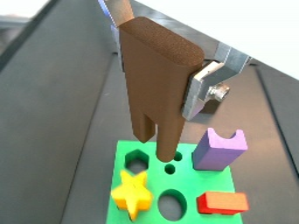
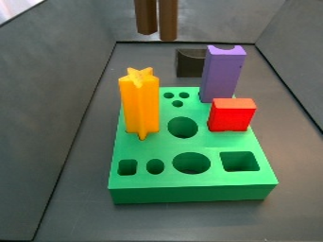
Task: Pick up the square-circle object. Move up. Rotate the square-circle object. Move to above the board. Insert the square-circle object.
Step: Move to above the board, then insert the square-circle object.
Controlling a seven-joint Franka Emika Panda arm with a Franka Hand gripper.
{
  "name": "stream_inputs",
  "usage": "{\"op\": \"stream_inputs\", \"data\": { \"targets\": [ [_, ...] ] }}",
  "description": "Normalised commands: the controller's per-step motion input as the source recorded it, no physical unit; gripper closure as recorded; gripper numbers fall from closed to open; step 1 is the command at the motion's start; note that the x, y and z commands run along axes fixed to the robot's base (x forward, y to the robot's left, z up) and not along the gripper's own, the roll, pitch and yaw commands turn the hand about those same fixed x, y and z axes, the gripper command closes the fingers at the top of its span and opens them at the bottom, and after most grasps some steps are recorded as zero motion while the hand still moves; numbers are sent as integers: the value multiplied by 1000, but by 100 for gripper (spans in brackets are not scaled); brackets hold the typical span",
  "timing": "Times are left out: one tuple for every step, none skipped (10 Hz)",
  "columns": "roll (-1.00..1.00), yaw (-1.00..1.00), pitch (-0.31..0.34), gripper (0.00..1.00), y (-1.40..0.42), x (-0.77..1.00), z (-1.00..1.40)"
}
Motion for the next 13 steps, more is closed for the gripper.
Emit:
{"op": "stream_inputs", "data": {
  "targets": [
    [55, 1000, 144, 100, -188, 112, 55],
    [63, 1000, 152, 100, -124, 88, 43],
    [75, 1000, 172, 100, -80, 84, 25],
    [92, 1000, 209, 100, -57, 89, 22],
    [103, 1000, 230, 100, -52, 90, 22],
    [138, 1000, 274, 100, -45, 86, 20],
    [140, 769, 244, 100, -39, 80, 19],
    [133, 438, 181, 100, -35, 81, 16],
    [131, 316, 154, 100, -33, 82, 13],
    [104, 311, -44, 100, -717, 0, -109],
    [124, 260, -24, 100, -666, 0, -231],
    [110, 246, -66, 100, -580, -51, -237],
    [94, 257, -76, 100, -560, -51, -200]
  ]
}}
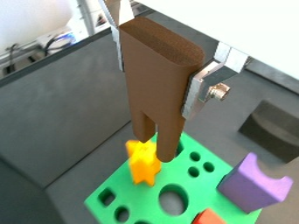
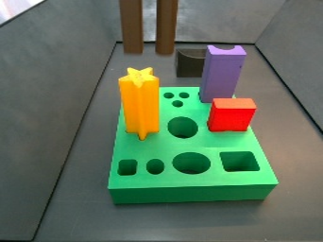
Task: Pick up the square-circle object. Move up. Rotate the square-circle object. Move to above the board. Insert the square-circle object.
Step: Insert the square-circle object.
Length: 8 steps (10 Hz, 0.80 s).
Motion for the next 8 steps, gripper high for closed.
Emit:
{"op": "stream_inputs", "data": {
  "targets": [
    [109, 289, -73, 100, -557, -69, -197],
    [91, 291, -79, 100, -560, -54, -174],
    [90, 294, -83, 100, -566, -66, -174],
    [101, 320, -54, 100, -500, -43, -249],
    [87, 320, -54, 100, -469, -51, -354],
    [103, 329, -33, 100, -434, -60, -406],
    [121, 254, 0, 100, -374, -60, -529],
    [134, 163, 0, 100, -371, -43, -586]
  ]
}}
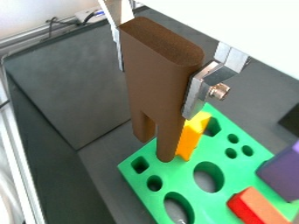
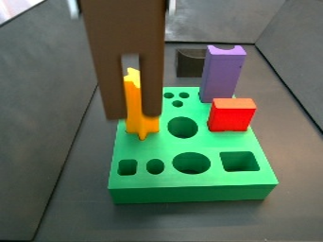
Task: Pick up the square-circle object. Move up. Rotate the square-circle object. Move to above the board. Insert the square-circle object.
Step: Insert the square-circle object.
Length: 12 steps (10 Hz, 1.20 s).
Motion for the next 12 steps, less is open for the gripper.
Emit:
{"op": "stream_inputs", "data": {
  "targets": [
    [150, 74, 0, 100, -311, -43, -637],
    [126, 0, 0, 100, -231, 0, -700],
    [146, 0, 0, 100, -174, 0, -674],
    [151, 0, 33, 100, -91, 37, -654],
    [111, 0, 60, 100, -20, 114, -626],
    [91, 0, 54, 100, -49, 86, -509],
    [79, 0, 30, 100, -83, 34, -409],
    [49, 0, 6, 100, -80, 23, -343],
    [37, 0, 0, 100, -74, 14, -323],
    [46, 0, 10, 100, -74, 29, -294],
    [40, 0, 11, 100, -40, 11, -306],
    [33, 0, 20, 100, -11, 54, -271]
  ]
}}
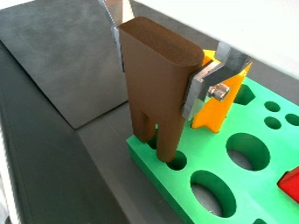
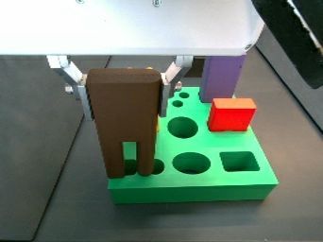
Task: Pick up the square-circle object. Move up. Rotate the square-circle object. Move to above the board. Insert the square-circle object.
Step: Insert the square-circle object.
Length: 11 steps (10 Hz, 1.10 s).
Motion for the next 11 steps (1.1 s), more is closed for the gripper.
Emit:
{"op": "stream_inputs", "data": {
  "targets": [
    [13, 0, 30, 100, 0, 163, -257],
    [0, 0, 40, 100, 0, 283, -260],
    [0, 0, 24, 100, 0, 326, -251],
    [-17, 0, 23, 100, 0, 346, -260],
    [-29, -57, 19, 100, 0, 334, -297],
    [-34, -194, 9, 100, 0, 157, -343],
    [-13, -303, 31, 100, 0, 0, -397],
    [-71, -511, 27, 100, 0, 0, -429],
    [-103, -557, 9, 100, 0, 0, -417],
    [-80, -326, 0, 100, 0, 0, -420],
    [-114, -114, -39, 100, 0, -100, -563]
  ]
}}
